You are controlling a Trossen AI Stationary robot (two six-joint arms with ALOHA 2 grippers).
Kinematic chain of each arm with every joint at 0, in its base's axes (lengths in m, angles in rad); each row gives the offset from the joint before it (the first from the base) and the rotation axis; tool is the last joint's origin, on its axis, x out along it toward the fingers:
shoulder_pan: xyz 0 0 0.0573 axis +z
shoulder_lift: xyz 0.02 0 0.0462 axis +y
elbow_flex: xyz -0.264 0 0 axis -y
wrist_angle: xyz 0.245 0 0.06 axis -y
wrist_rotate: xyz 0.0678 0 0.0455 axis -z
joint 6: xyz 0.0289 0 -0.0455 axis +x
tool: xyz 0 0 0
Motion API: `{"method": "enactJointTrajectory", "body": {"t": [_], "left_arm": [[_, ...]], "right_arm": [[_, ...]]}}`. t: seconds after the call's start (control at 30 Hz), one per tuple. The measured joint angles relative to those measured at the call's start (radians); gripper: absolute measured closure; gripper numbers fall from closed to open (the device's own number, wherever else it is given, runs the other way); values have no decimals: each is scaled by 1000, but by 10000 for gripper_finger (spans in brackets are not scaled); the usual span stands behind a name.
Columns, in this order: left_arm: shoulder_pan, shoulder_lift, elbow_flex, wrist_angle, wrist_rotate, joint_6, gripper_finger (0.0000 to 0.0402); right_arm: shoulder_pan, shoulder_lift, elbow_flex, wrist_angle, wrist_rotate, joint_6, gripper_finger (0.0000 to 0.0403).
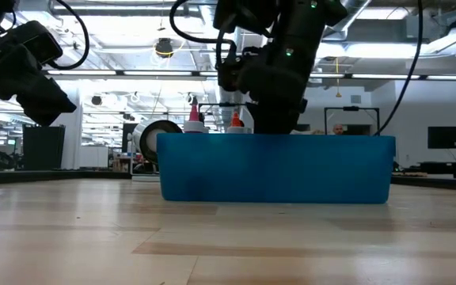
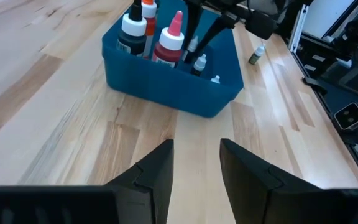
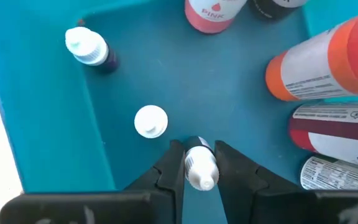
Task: Pick & Place food coloring
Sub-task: Put the small dark green food coloring bottle into the blue bin, then put the small green food coloring bottle into the blue bin
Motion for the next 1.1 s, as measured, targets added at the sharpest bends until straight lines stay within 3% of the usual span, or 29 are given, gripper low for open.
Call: {"method": "enactJointTrajectory", "body": {"t": [0.5, 1.1], "left_arm": [[0, 0, 0, 1, 0, 0, 280], [0, 0, 0, 2, 0, 0, 280]], "right_arm": [[-19, 0, 0, 0, -31, -1, 296], [-33, -47, -3, -47, -30, 24, 296]]}}
